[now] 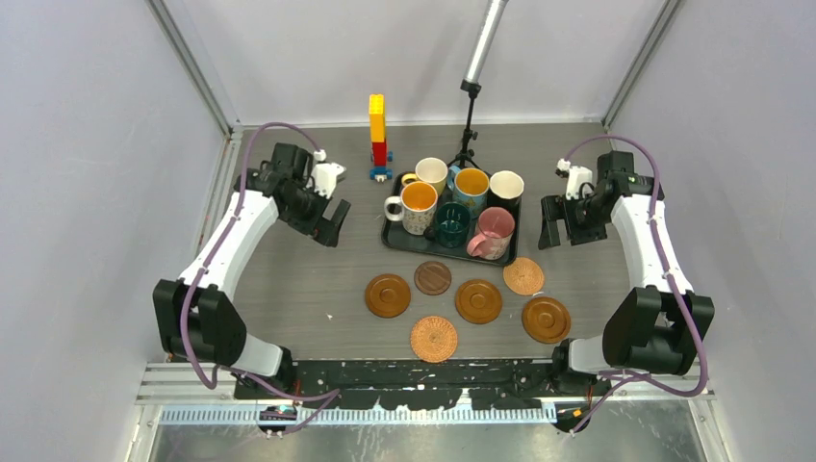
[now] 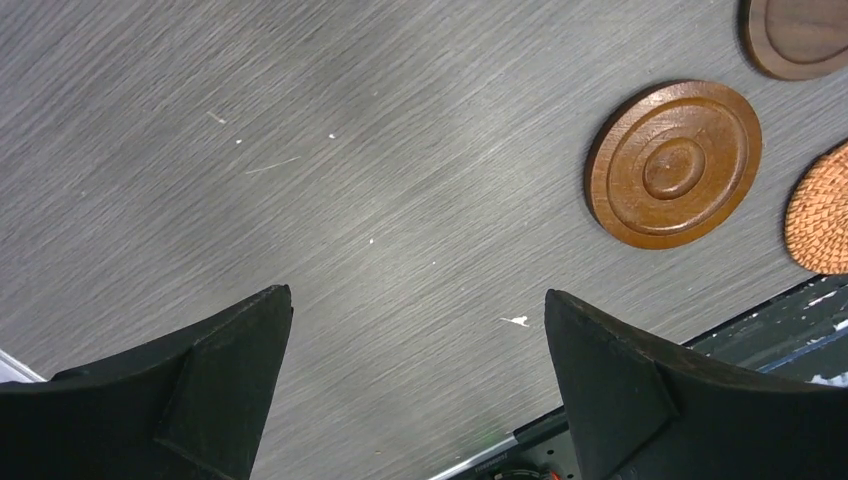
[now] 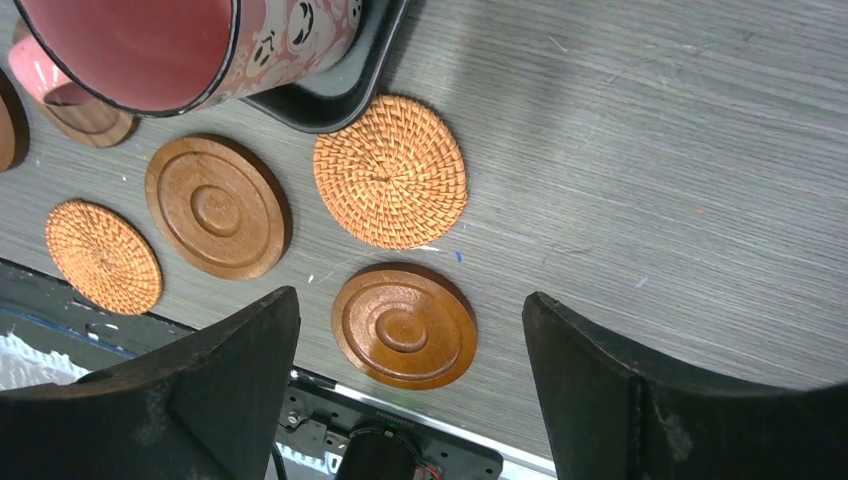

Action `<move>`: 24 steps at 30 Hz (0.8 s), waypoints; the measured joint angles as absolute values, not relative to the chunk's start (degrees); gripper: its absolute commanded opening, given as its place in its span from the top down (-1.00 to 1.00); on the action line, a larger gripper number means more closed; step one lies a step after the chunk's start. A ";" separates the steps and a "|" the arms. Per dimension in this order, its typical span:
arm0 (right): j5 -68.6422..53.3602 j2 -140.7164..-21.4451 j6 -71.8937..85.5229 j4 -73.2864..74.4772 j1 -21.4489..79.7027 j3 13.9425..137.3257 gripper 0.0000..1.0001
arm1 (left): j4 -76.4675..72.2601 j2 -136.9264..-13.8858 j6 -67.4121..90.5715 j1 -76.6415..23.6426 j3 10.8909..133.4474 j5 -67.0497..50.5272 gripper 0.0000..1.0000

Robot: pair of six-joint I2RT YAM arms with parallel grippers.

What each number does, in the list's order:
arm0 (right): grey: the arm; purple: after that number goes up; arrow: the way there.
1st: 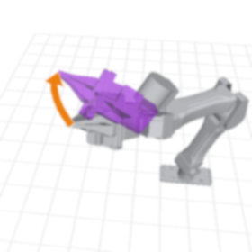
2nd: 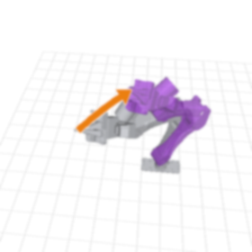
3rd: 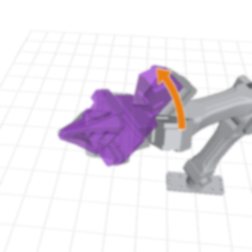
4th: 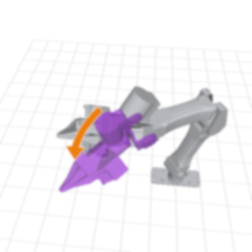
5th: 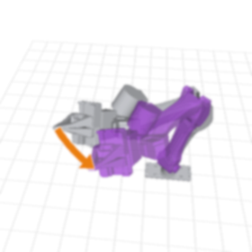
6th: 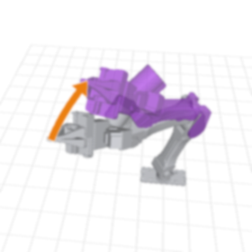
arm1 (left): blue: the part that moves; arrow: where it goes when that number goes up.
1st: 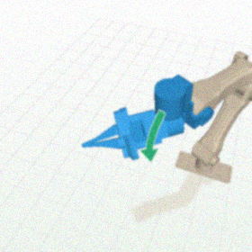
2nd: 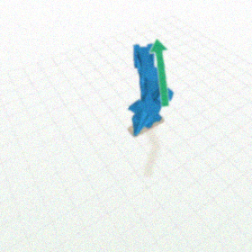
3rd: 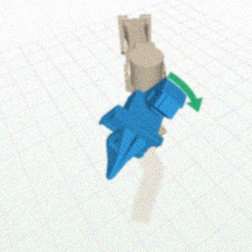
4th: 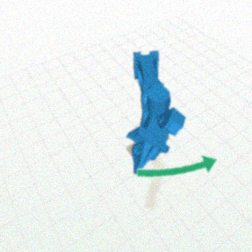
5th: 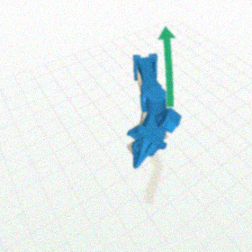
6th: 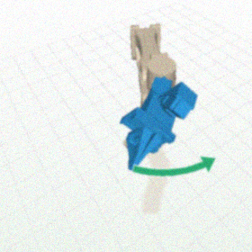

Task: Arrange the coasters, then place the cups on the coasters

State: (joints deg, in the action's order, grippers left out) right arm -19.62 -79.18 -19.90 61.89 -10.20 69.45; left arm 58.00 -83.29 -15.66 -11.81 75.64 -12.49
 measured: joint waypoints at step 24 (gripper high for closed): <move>-15.29 -81.91 -22.59 61.52 -10.24 64.05 -0.72 | 34.89 -82.52 -17.34 -42.09 54.81 -5.61 -0.80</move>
